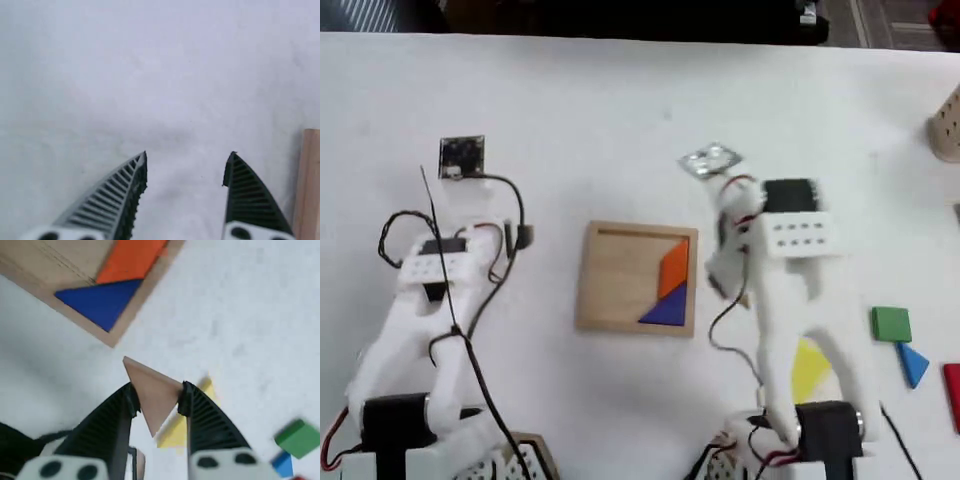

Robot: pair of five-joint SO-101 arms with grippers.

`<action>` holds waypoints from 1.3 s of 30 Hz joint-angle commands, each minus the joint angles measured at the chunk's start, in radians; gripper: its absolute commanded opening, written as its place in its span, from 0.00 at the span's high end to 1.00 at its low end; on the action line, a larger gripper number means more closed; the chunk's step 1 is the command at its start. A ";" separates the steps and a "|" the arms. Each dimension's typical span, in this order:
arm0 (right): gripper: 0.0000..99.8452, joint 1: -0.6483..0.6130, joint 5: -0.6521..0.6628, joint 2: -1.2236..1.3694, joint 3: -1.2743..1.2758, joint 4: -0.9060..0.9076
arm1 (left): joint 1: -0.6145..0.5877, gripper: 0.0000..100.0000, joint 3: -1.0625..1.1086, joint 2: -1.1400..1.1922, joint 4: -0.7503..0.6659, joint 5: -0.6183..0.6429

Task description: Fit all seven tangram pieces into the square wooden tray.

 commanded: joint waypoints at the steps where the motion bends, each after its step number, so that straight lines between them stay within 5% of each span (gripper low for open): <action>1: 0.97 -0.182 -0.075 -0.041 0.069 -0.156 | -0.031 0.75 -0.054 -0.044 -0.021 0.032; 7: 0.97 -0.401 -0.123 -0.041 0.230 -0.417 | -0.058 0.75 -0.075 -0.038 -0.015 0.032; 13: 0.97 -0.429 -0.133 -0.010 0.264 -0.572 | -0.053 0.75 -0.077 -0.038 -0.017 0.032; 17: 0.97 -0.429 -0.259 0.128 0.230 -0.673 | -0.053 0.75 -0.075 -0.038 -0.018 0.032; 25: 0.97 -0.430 -0.496 0.314 0.075 -0.668 | -0.051 0.75 -0.074 -0.038 -0.021 0.032; 29: 0.86 -0.470 -0.557 0.321 0.032 -0.625 | -0.051 0.75 -0.074 -0.038 -0.021 0.032; 33: 0.76 -0.501 -0.554 0.317 0.021 -0.587 | -0.050 0.75 -0.075 -0.036 -0.021 0.032; 39: 0.76 -0.466 -0.534 0.285 -0.003 -0.495 | -0.035 0.75 -0.074 -0.036 -0.021 0.032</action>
